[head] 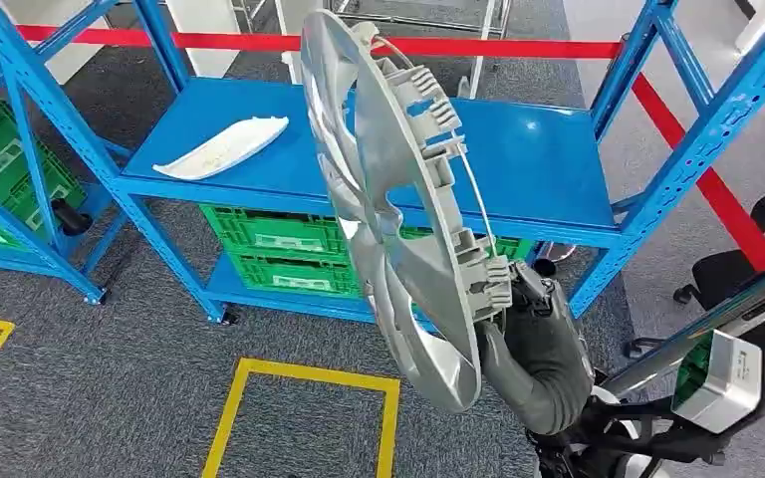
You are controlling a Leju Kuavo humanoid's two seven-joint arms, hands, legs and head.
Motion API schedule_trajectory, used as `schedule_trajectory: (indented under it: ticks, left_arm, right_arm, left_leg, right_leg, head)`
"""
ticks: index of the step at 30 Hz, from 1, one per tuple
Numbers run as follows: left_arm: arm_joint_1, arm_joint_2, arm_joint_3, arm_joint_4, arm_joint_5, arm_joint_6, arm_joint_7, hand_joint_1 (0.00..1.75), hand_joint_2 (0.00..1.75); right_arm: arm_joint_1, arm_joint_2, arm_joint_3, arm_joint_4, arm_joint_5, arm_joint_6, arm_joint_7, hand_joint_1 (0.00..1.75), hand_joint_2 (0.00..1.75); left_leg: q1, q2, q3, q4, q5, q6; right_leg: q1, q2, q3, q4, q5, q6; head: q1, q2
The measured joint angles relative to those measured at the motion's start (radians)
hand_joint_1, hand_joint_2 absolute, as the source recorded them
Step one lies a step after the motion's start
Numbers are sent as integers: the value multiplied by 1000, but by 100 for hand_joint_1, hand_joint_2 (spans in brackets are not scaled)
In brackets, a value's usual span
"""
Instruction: Take the parts from the cabinet and place them on the table.
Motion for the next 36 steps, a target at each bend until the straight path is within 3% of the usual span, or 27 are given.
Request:
schedule_trajectory:
  ticks: [1,2,4,5,6,8,9,10,11,12,15,16,18,20,21,22,23,25,26,27,30,31,32,33,34,35,36]
  left_arm:
    - [-1,-2,0,0,0,0,0,0,175]
    - [-1,-2,0,0,0,0,0,0,175]
    - [-1,-3,0,0,1,0,0,0,175]
    - [0,-3,0,0,1,0,0,0,175]
    - [0,-3,0,0,1,0,0,0,175]
    - [-1,-3,0,0,1,0,0,0,175]
    - [-1,-3,0,0,1,0,0,0,175]
    - [-1,-3,0,-1,1,0,0,0,175]
    - [0,-3,0,0,2,0,0,0,175]
    - [-2,-3,0,-2,3,2,3,0,175]
    - [-1,-4,0,-2,5,3,13,0,175]
    - [0,-4,0,-2,5,3,17,0,175]
    - [1,-4,0,-3,5,3,20,0,175]
    - [1,-4,0,-4,6,3,21,0,175]
    - [1,-4,0,-5,7,3,21,0,175]
    - [2,-4,0,-5,7,2,22,0,175]
    - [2,-4,0,-5,7,3,23,0,175]
    - [1,-4,0,-5,7,2,23,0,175]
    - [0,-4,0,-5,7,2,23,0,175]
    - [-2,-4,0,-5,7,2,23,0,175]
    - [-1,-4,0,-5,10,2,23,0,175]
    - [1,-5,0,-5,10,3,23,0,175]
    - [0,-6,0,-5,10,2,23,0,175]
    - [0,-7,0,-5,11,2,23,0,175]
    - [0,-8,0,-6,11,2,23,0,175]
    - [0,-9,0,-6,12,2,23,0,175]
    - [0,-9,0,-6,13,2,23,0,175]
  right_arm:
    - [3,-1,-2,1,0,0,1,175,175]
    - [4,-1,-3,1,0,-1,2,175,175]
    - [4,-1,-3,1,0,-2,2,175,175]
    - [5,-1,-3,1,0,-2,2,175,175]
    - [6,-1,-4,1,0,-2,3,175,175]
    - [9,-1,-4,1,0,-2,4,175,175]
    - [9,-1,-4,1,0,-2,5,175,175]
    - [9,-1,-5,1,0,-2,5,175,175]
    - [7,-1,-6,1,0,-2,5,175,175]
    - [8,-1,-6,0,0,-3,5,175,175]
    - [9,-3,-8,1,0,-4,7,175,175]
    - [11,-2,-7,1,0,-4,8,175,175]
    - [14,-3,-8,1,0,-5,9,175,175]
    - [14,-3,-7,3,0,-5,9,175,175]
    - [14,-3,-7,3,0,-5,10,175,175]
    - [15,-3,-7,5,0,-5,10,175,175]
    - [15,-3,-6,5,0,-5,10,175,175]
    - [15,-3,-6,5,0,-6,12,175,175]
    - [16,-3,-6,5,0,-6,13,175,175]
    - [15,-3,-7,5,0,-7,13,175,175]
    - [15,-3,-6,5,0,-8,20,175,175]
    - [16,-3,-6,5,0,-10,21,175,175]
    - [17,-5,-6,5,0,-11,23,175,175]
    - [17,-5,-6,5,0,-11,24,175,175]
    - [17,-5,-6,5,0,-12,25,175,175]
    - [18,-5,-6,5,0,-13,26,175,175]
    - [19,-6,-6,5,0,-13,26,175,175]
  left_leg:
    - [10,11,-4,-8,12,3]
    - [10,9,-14,-13,23,13]
    - [8,10,-39,-5,37,18]
    - [7,11,-52,0,43,19]
    - [6,12,-66,6,49,19]
    - [6,12,-99,27,57,17]
    - [7,12,-115,39,59,15]
    - [8,12,-127,52,60,13]
    - [4,12,-141,65,60,8]
    - [2,10,-151,75,64,1]
    - [4,9,-167,76,88,-19]
    - [7,9,-176,81,79,-24]
    - [10,7,-194,154,-11,-38]
    - [14,7,-228,296,-100,-44]
    - [15,7,-235,350,-114,-46]
    - [15,7,-225,357,-95,-46]
    - [15,7,-195,327,-57,-45]
    - [15,6,-92,179,12,-40]
    - [14,3,-32,85,0,-33]
    - [9,2,-2,29,-16,-27]
    - [3,2,-13,23,-6,-9]
    - [11,5,-19,10,10,2]
    - [11,10,-29,9,20,7]
    - [11,11,-41,10,29,17]
    - [10,11,-54,13,36,18]
    - [8,12,-66,16,44,20]
    - [6,13,-81,22,52,20]
  right_leg:
    - [0,4,-9,10,-21,4]
    - [2,6,-22,40,-68,8]
    - [2,6,-55,165,-172,11]
    - [1,6,-66,233,-209,14]
    - [0,6,-70,282,-218,17]
    - [-2,5,-34,274,-159,21]
    - [-4,5,11,213,-119,22]
    - [-6,4,67,133,-101,22]
    - [-5,4,114,59,-128,19]
    - [-1,8,132,20,-143,7]
    - [2,9,114,13,-138,-3]
    - [-9,8,110,5,-128,-19]
    - [-5,3,95,5,-115,-34]
    - [-3,0,78,7,-100,-37]
    - [-2,-1,66,8,-91,-37]
    - [-2,-2,55,9,-83,-36]
    - [-2,-2,43,12,-76,-35]
    - [-3,-1,26,16,-64,-30]
    - [-2,0,21,18,-58,-25]
    - [2,0,17,18,-53,-18]
    - [-3,-2,13,6,-24,2]
    - [-2,-2,9,7,-28,9]
    - [-3,-1,2,20,-59,12]
    - [-3,-1,-12,66,-114,13]
    - [-3,-1,-31,139,-172,14]
    - [-3,-1,-49,213,-215,16]
    - [-3,-1,-60,276,-233,18]
  head:
    - [0,0]
    - [6,0]
    - [9,0]
    - [9,0]
    - [9,0]
    - [9,0]
    - [10,0]
    - [9,0]
    - [11,0]
    - [10,0]
    - [10,0]
    - [10,0]
    - [4,0]
    - [2,0]
    - [1,0]
    - [1,0]
    - [1,0]
    - [1,0]
    - [1,0]
    - [2,0]
    - [2,0]
    - [2,0]
    - [3,0]
    - [10,0]
    - [11,0]
    - [10,0]
    - [12,0]
